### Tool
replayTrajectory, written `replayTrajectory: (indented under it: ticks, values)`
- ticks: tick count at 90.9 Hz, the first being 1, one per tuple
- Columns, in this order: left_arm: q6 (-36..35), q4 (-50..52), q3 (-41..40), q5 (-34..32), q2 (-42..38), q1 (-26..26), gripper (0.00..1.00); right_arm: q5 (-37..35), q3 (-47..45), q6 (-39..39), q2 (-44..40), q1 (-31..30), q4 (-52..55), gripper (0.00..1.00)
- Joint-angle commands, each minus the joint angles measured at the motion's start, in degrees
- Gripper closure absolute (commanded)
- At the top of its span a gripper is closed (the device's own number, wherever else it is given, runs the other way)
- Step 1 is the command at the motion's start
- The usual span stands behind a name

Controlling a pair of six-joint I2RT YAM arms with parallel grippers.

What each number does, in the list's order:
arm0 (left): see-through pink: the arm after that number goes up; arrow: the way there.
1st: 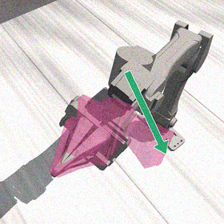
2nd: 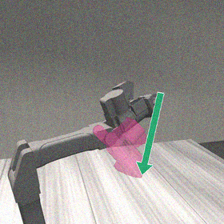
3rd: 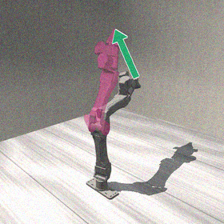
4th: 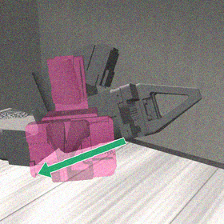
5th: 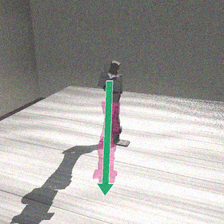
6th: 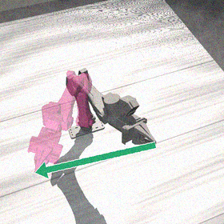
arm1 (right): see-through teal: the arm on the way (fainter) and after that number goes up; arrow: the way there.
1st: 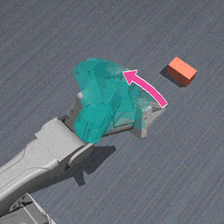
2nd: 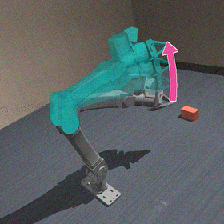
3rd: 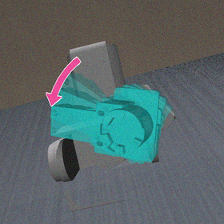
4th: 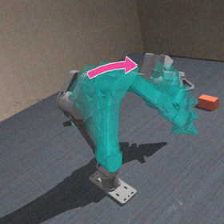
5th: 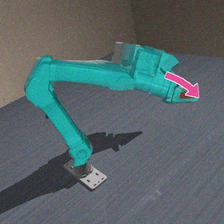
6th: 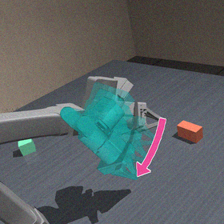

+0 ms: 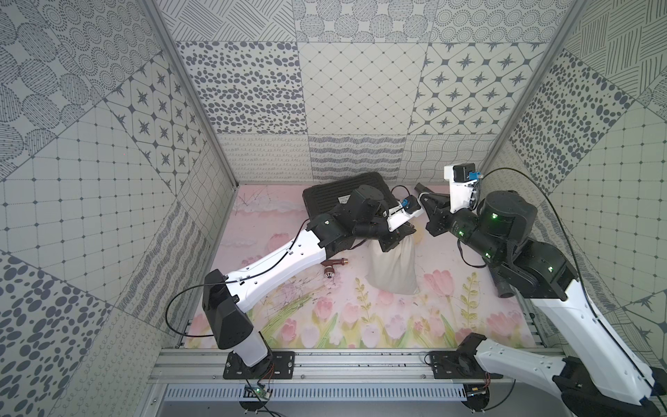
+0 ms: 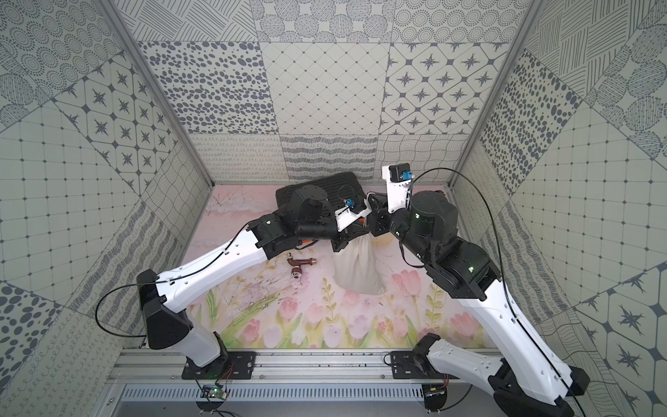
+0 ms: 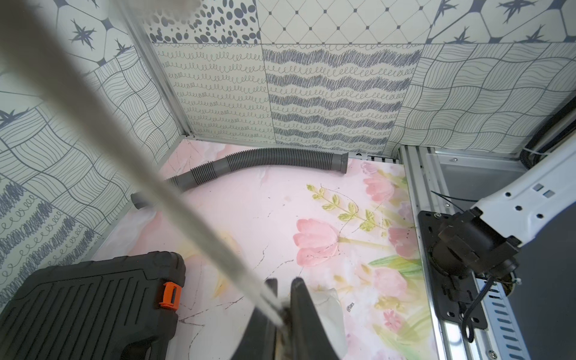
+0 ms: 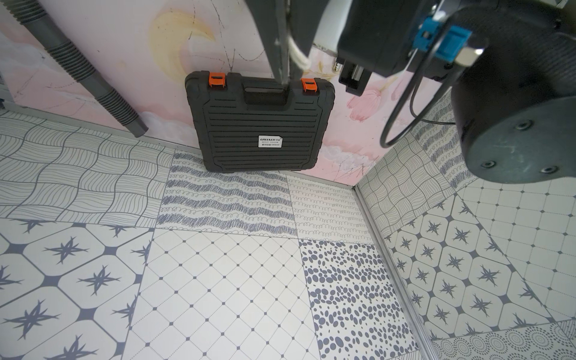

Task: Close the soil bag
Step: Frap the soil bag at the center of the board.

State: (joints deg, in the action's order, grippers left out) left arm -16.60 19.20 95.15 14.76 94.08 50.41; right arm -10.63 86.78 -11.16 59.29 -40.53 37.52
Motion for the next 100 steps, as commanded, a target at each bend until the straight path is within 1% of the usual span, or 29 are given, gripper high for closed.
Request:
replayTrajectory:
  ticks: [1,19,29,37,48,60,100]
  values:
    - [-2.7,2.51,0.52,-4.89,0.79,0.67,0.87,-0.31,4.21,-0.19,-1.66,-0.39,-9.13,1.0]
    - [-6.4,4.27,0.94,-13.69,1.17,2.04,0.89,-1.13,6.01,0.63,-1.49,-0.35,-9.13,1.0]
    - [-7.55,5.28,1.17,-16.48,1.77,2.55,0.89,-1.29,7.15,1.14,-1.04,-0.36,-9.13,1.0]
    - [-7.91,5.86,1.17,-17.29,1.87,2.61,0.89,-1.17,8.25,1.44,-0.56,-0.38,-8.96,1.0]
    - [-8.49,6.11,1.14,-16.84,2.05,2.67,0.87,-1.07,9.64,1.77,-0.1,-0.34,-8.84,1.0]
    - [-8.85,8.55,0.97,-17.1,2.32,2.97,0.86,-1.16,10.89,2.1,0.23,-0.38,-8.78,1.0]
    - [-10.33,8.48,-0.83,-20.78,1.77,3.11,0.87,-4.85,12.44,2.99,-0.98,-0.35,-8.78,1.0]
